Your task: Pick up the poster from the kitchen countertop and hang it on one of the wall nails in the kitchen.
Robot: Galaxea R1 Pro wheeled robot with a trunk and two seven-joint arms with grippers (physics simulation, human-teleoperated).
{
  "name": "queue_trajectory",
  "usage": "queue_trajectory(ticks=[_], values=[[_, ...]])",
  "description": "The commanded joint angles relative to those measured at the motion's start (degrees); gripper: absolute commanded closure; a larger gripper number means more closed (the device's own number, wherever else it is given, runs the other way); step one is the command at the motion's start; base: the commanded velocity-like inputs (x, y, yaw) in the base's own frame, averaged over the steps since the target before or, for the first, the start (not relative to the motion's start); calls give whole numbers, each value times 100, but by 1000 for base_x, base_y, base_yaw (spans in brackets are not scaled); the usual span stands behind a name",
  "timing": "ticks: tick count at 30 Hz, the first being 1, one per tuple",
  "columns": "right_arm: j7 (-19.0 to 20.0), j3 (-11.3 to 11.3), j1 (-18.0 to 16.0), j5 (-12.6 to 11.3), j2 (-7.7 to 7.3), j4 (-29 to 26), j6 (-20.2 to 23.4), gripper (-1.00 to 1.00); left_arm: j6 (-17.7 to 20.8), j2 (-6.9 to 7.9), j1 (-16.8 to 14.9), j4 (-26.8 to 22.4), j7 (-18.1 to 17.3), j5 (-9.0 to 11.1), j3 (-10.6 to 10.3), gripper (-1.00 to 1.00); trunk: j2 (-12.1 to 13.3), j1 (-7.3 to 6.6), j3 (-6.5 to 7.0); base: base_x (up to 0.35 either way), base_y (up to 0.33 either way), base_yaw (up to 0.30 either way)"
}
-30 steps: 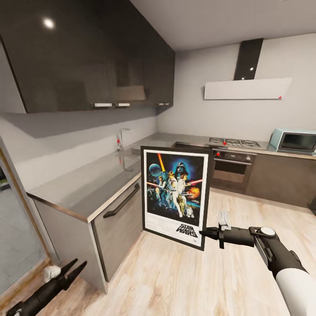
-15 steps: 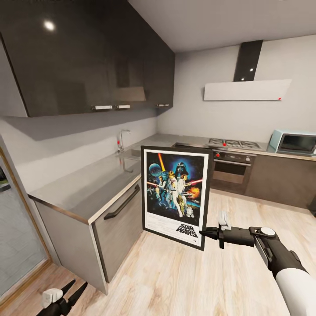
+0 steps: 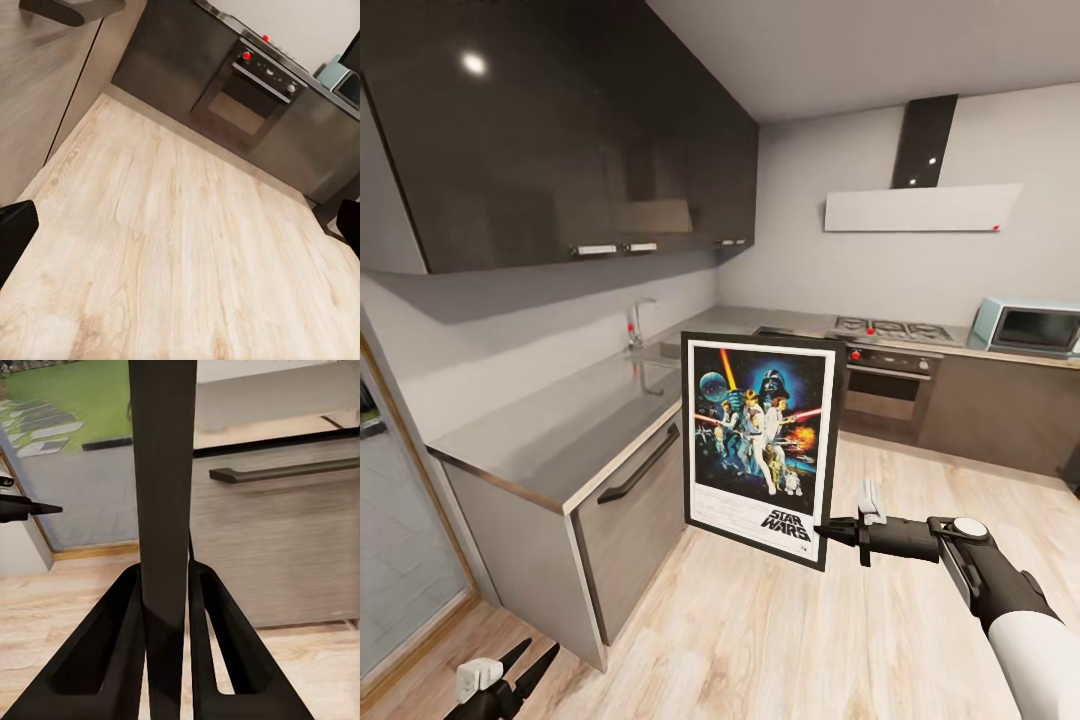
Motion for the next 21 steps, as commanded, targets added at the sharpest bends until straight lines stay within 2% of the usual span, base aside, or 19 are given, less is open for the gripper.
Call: queue_trajectory(ticks=[1,21], values=[[27,-26,-5,44,5,-5,-8,100,-25,1,-6,5,-15,-35,44,-100,35,-21,9,0,0,0],[27,-26,-5,41,5,-5,-7,100,0,1,-6,-2,-1,-35,43,-100,837,-461,368,0,0,0]])
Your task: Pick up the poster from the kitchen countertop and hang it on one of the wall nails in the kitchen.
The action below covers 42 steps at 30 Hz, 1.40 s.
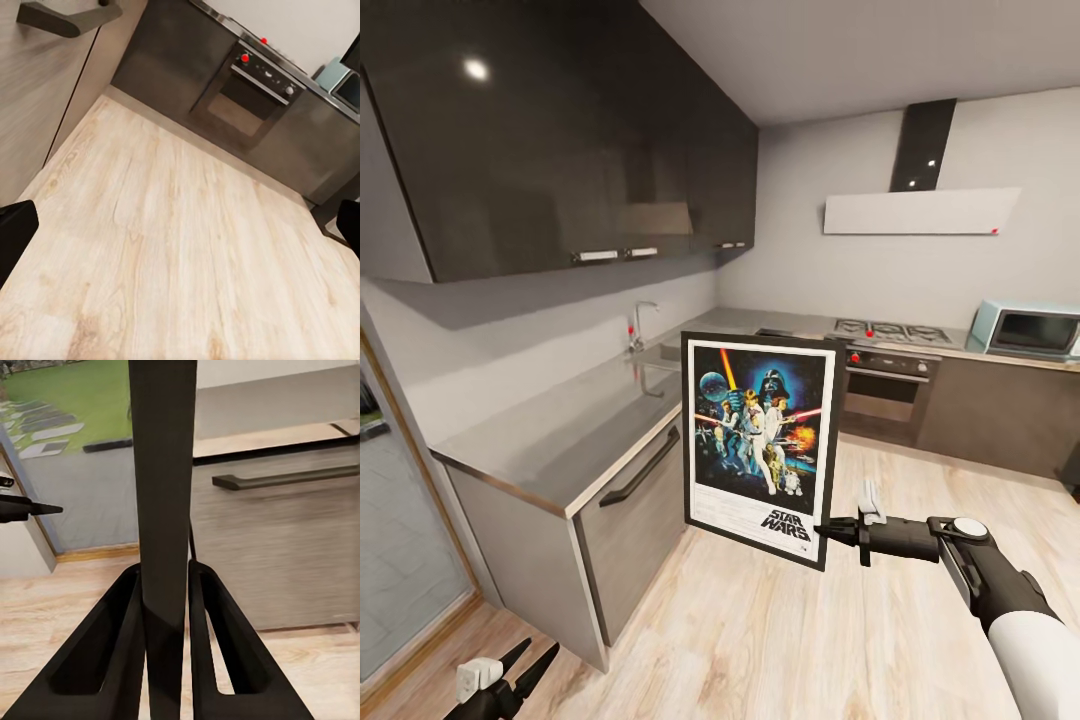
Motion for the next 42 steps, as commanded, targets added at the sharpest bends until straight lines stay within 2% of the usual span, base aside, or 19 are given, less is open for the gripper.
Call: queue_trajectory(ticks=[1,34,42], values=[[27,-26,-6,45,5,-5,-8,100,-26,1,-6,6,-18,-35,44,-100,33,-20,8,0,0,0],[9,-26,100,28,5,-10,-17,100,-18,1,-6,6,-10,-37,36,-100,1356,-745,600,0,0,0],[9,-28,100,28,5,-11,-17,100,-17,1,-6,6,-10,-38,36,-100,1356,-745,600,0,0,0]])
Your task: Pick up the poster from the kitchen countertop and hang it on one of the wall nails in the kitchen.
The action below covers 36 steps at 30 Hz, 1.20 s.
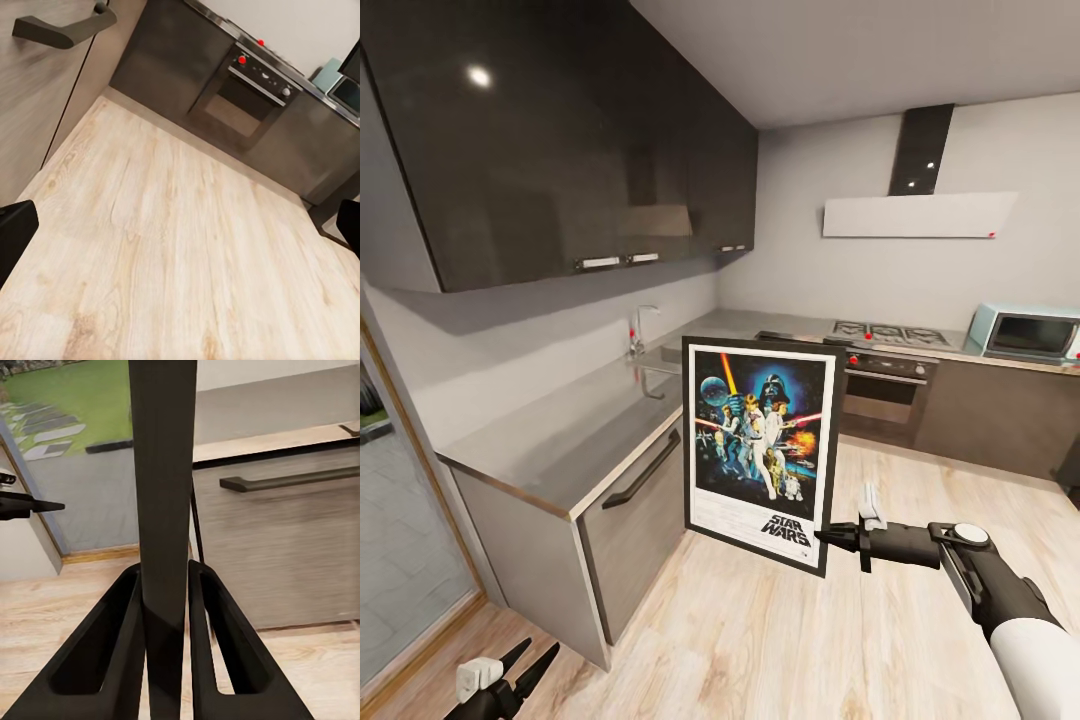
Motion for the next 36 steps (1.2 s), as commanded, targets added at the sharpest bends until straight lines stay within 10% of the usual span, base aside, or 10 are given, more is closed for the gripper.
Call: queue_trajectory(ticks=[1,36], values=[[26,-25,-3,45,5,-5,-9,100,-26,1,-3,7,-16,-35,45,-100,-5,2,-3,0,0,0],[43,-24,-3,50,5,-32,-9,100,-9,5,-3,7,-16,-36,45,-100,-5,2,-3,-46,0,92]])
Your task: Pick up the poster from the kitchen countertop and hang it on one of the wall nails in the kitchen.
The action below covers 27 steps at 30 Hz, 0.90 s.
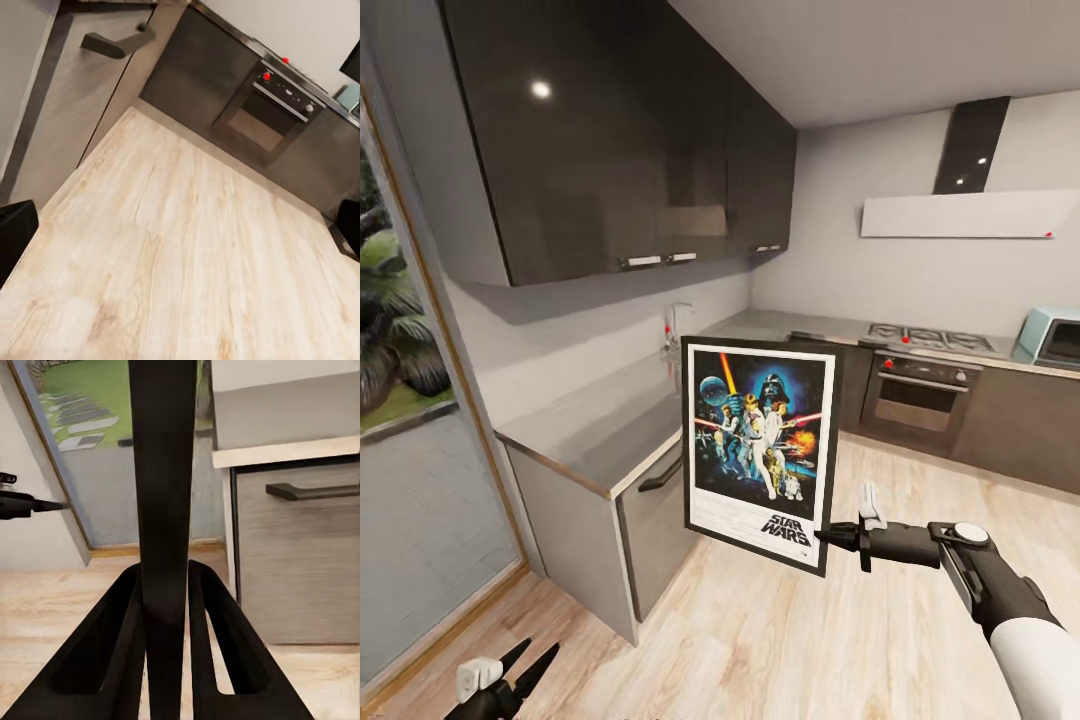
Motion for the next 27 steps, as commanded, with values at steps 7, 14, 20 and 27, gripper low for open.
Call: queue_trajectory(ticks=[7,14,20,27], values=[[26,-26,-1,46,4,-10,-9,100,-26,-2,-5,9,-15,-41,46,-100,-5,2,-3,-148,0,293],[25,-26,1,47,4,-8,-9,100,-26,-2,-5,9,-15,-39,46,-100,-5,2,-3,-306,0,238],[26,-26,1,47,4,-8,-9,100,-26,-1,-5,9,-15,-40,46,-100,-5,2,-3,-322,0,48],[26,-26,-1,47,4,-18,-9,100,-26,0,-5,9,-15,-39,46,-100,-5,2,-3,-217,0,222]])
